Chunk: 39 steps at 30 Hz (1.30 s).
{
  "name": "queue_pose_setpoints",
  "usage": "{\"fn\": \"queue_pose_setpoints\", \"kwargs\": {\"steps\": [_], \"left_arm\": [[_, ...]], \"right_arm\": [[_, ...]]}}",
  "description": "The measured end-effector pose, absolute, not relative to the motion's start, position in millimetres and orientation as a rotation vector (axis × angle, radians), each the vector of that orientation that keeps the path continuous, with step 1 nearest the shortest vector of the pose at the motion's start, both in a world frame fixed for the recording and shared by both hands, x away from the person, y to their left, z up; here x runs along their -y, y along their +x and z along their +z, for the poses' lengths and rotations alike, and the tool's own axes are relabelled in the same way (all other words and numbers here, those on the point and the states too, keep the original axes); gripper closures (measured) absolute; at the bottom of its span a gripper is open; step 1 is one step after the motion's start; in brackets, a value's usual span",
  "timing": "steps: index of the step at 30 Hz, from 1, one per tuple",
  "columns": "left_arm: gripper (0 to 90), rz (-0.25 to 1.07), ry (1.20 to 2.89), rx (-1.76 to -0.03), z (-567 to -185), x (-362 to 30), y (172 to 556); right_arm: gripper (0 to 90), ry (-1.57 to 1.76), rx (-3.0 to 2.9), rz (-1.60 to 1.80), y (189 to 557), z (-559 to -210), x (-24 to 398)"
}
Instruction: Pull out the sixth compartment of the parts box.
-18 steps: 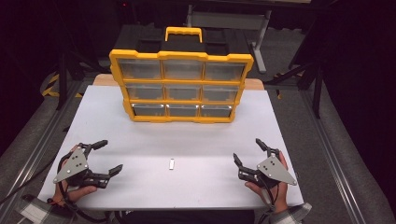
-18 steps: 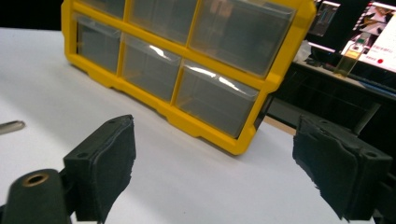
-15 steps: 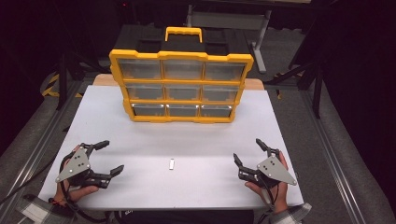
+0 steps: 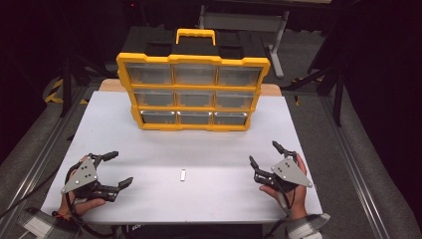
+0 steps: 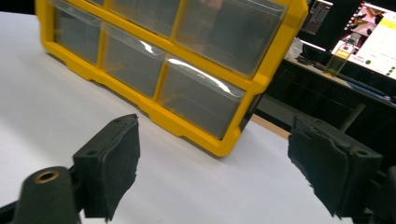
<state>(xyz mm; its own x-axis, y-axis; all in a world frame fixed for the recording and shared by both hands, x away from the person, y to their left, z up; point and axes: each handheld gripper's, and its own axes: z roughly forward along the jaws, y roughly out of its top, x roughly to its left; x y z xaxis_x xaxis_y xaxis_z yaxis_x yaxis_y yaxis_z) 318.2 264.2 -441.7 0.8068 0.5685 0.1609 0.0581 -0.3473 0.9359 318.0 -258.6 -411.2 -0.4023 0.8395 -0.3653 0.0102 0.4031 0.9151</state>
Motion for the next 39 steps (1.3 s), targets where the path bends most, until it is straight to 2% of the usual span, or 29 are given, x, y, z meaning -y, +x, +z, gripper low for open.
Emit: {"fn": "queue_pose_setpoints", "kwargs": {"steps": [8,21,26,29,36,39], "left_arm": [[9.5,0.561,1.879,-0.494,-445,-266,315],[9.6,0.546,1.905,-0.485,-448,-263,315],[9.6,0.544,1.902,-0.500,-450,-265,312],[9.6,0.547,1.905,-0.502,-449,-267,311],[9.6,0.550,1.905,-0.506,-449,-269,310],[9.6,0.545,1.901,-0.507,-449,-269,309]], "right_arm": [[21.0,0.717,-1.713,1.021,349,-399,251],[26.7,0.541,-1.667,0.882,398,-349,227],[29.4,0.504,-1.673,0.832,415,-341,218],[31.8,0.485,-1.676,0.805,421,-340,213],[44.2,0.395,-1.699,0.703,439,-337,189],[46.3,0.372,-1.706,0.642,443,-340,182]]}}
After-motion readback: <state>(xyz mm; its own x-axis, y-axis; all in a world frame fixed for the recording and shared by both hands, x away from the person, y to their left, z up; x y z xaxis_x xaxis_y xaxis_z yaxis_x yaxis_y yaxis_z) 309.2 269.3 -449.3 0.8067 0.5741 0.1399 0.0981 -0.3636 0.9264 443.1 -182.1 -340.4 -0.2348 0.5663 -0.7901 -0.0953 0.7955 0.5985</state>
